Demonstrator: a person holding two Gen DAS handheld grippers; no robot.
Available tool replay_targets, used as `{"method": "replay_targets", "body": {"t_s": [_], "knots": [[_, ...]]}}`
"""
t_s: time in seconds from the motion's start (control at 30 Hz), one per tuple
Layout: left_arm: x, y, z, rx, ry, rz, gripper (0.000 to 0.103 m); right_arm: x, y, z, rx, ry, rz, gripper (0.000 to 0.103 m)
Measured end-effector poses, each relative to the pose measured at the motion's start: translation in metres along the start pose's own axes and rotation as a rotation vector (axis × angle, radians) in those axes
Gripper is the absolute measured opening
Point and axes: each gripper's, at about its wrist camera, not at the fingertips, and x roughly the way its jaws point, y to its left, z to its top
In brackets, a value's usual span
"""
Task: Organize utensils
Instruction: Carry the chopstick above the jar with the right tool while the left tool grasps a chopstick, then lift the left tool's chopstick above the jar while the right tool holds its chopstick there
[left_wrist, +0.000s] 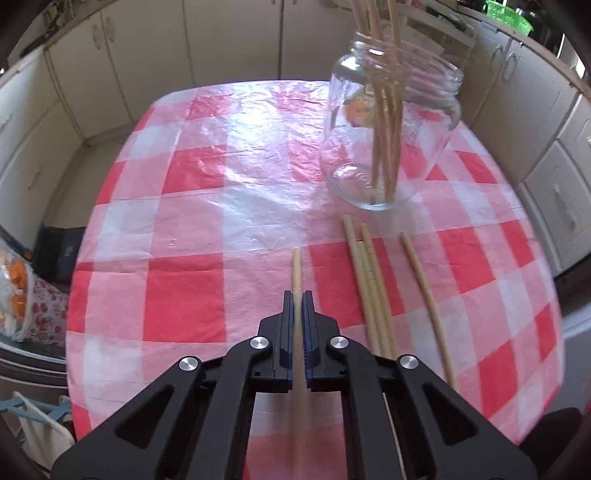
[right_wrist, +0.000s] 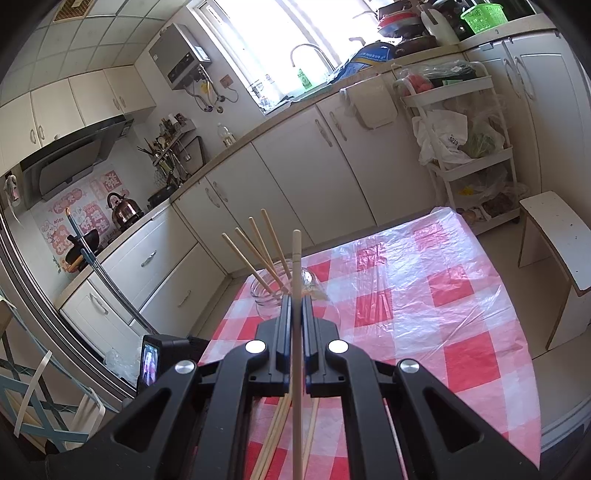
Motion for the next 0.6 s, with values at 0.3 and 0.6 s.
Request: {"method": "replay_targets", "body": {"t_s": [0.3,0.6], "knots": [[-0.117,0.019,0.063,-0.087,-0.509,-0.285,0.004,0.005,0.012,0.008,0.001,-0.066,0.03,0.006],[-0.129,0.01,0.105,-0.194,-0.844,-0.337,0.004,0.019,0.024,0.027,-0.046,-0.144,0.048,0.006]]}}
